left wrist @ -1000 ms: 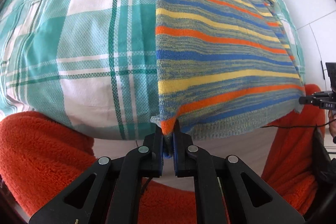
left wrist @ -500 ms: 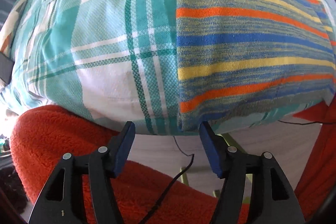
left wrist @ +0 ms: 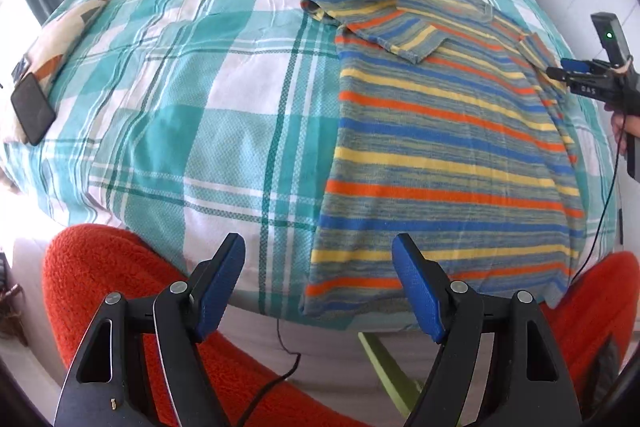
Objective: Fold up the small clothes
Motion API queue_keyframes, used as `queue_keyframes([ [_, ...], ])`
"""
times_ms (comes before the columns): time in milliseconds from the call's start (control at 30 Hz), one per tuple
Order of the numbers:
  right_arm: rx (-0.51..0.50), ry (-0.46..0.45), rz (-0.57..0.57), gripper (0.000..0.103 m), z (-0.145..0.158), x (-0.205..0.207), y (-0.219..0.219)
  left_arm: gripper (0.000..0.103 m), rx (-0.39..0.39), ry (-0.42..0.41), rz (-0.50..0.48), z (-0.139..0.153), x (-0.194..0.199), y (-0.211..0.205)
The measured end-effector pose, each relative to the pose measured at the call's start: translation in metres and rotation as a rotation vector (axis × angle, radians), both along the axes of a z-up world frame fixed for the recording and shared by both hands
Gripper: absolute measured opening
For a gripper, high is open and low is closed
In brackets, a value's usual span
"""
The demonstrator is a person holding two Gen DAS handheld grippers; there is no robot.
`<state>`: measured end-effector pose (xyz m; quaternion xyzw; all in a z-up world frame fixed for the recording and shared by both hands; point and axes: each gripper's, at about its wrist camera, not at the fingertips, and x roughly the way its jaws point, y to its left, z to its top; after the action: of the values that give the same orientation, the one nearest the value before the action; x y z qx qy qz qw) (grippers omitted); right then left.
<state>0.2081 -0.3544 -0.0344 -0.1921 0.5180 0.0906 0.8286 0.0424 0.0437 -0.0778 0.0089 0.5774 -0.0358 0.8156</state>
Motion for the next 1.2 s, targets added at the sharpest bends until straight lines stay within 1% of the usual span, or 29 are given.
queue_keyframes([
  [67,-0.079,0.006,0.02,0.054,-0.029,0.017,0.021,0.078,-0.008,0.013,0.006,-0.004,-0.009,0.001],
  [100,-0.103,0.006,0.017,0.054,-0.043,0.023,0.025,0.078,-0.012,0.02,0.009,-0.008,-0.011,0.002],
  [133,-0.105,0.01,0.008,0.051,-0.05,0.029,0.026,0.078,-0.012,0.03,0.016,-0.01,-0.014,0.005],
  [167,-0.091,0.02,-0.008,0.045,-0.056,0.034,0.023,0.078,-0.011,0.04,0.023,-0.014,-0.015,0.008],
  [200,-0.069,0.037,-0.028,0.03,-0.059,0.039,0.017,0.078,-0.012,0.051,0.032,-0.018,-0.016,0.011],
  [233,-0.036,0.051,-0.051,0.017,-0.059,0.042,0.012,0.078,-0.015,0.06,0.042,-0.022,-0.016,0.013],
  [300,0.015,0.055,-0.1,0.009,-0.052,0.043,-0.001,0.078,-0.027,0.073,0.055,-0.028,-0.016,0.018],
  [500,0.206,0.068,-0.205,0.008,-0.033,0.044,-0.034,0.078,-0.03,0.063,0.048,-0.028,-0.014,0.016],
  [767,0.514,0.076,-0.345,0.008,-0.022,0.042,-0.078,0.078,-0.024,0.062,0.047,-0.029,-0.019,0.018],
  [900,0.662,0.076,-0.437,0.006,-0.017,0.04,-0.11,0.078,-0.032,0.073,0.06,-0.031,-0.017,0.02],
  [1000,0.723,0.049,-0.493,0.001,-0.011,0.035,-0.133,0.078,-0.025,0.069,0.054,-0.031,-0.017,0.017],
  [1100,0.692,-0.001,-0.549,0.001,-0.002,0.028,-0.154,0.078,-0.017,0.065,0.047,-0.03,-0.018,0.014],
  [1133,0.648,-0.005,-0.533,0.001,0.001,0.028,-0.154,0.078,-0.015,0.067,0.045,-0.031,-0.019,0.013],
  [1167,0.56,-0.002,-0.493,0.001,0.005,0.029,-0.148,0.078,-0.013,0.07,0.044,-0.031,-0.018,0.013],
  [1200,0.462,0.006,-0.438,0.007,0.008,0.03,-0.136,0.078,-0.012,0.073,0.042,-0.032,-0.018,0.011],
])
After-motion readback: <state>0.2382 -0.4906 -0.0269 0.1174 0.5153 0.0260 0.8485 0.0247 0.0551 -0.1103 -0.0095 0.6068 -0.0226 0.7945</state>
